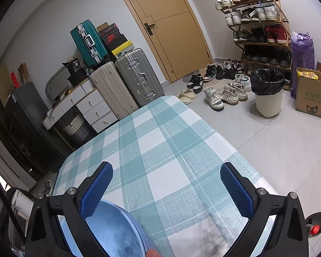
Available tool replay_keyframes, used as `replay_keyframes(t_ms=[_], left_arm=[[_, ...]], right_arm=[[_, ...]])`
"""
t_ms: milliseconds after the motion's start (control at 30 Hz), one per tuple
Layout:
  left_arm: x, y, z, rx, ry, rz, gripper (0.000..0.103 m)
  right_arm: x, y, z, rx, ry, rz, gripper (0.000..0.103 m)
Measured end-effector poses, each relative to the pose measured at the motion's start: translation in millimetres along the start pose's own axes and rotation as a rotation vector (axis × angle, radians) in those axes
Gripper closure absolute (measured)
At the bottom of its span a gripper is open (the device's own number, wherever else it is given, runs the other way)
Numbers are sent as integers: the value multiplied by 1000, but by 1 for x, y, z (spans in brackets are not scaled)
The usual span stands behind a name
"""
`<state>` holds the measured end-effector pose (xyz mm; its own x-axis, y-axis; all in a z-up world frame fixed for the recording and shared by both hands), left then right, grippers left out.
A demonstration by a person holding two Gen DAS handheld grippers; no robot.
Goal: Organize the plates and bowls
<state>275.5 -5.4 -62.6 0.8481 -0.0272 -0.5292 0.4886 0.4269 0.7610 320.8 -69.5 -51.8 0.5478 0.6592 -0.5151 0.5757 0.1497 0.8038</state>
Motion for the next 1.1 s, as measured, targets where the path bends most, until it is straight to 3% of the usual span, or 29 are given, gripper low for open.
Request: replay_keyframes(t_ms=[33, 100, 167, 267, 367, 567, 633, 700, 767, 800, 900, 1000, 1067, 1100], left_arm=[[-1, 0, 0, 2, 2, 8, 28], [-8, 2, 1, 8, 2, 52, 14], [-16, 5, 3, 15, -23, 92, 12], [-28, 10, 1, -17, -124, 140, 8], [-43, 16, -7, -83, -263, 194, 0], [-75, 28, -49, -340, -662, 309, 0], [-84, 30, -63, -418, -786, 351, 0], [-92, 33, -73, -464, -899, 386, 0], [-99, 37, -81, -480, -932, 418, 0], [-103, 38, -84, -476, -945, 442, 0], [-107, 39, -89, -476, -1017, 456, 0], [-97, 41, -87, -504, -1131, 345, 0], [-89, 44, -84, -506, -1097, 262, 0], [-87, 45, -82, -499, -1099, 255, 0]], right_arm=[[0, 0, 0, -1, 0, 1, 1], [0, 0, 0, 0, -1, 1, 1], [0, 0, 0, 1, -1, 0, 1], [-1, 1, 0, -2, -4, 5, 1], [-6, 4, 1, -18, -19, 40, 1], [-20, 19, 19, -10, -70, 123, 1], [-20, 22, 32, -2, -135, 132, 1], [-17, 22, 44, -30, -254, 132, 1], [-2, 15, 55, -99, -388, 72, 1], [4, 12, 58, -112, -392, 38, 1], [31, -2, 65, -132, -322, -114, 1], [63, -24, 59, -187, -208, -316, 1], [78, -41, 56, -223, -194, -424, 1], [80, -45, 55, -242, -208, -426, 0]])
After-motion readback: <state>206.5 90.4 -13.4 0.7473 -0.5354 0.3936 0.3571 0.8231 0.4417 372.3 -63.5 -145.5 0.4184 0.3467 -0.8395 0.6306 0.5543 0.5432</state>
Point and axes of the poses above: each gripper's, at about its wrist camera, not at the fingertips, and x roughly the way its jaws point, z to its right, y to its top, the point moved 4 cm from there along x, roughly the way its jaws point, and after that the axes turned 5 degrees about -y, right-handed, at the moved point
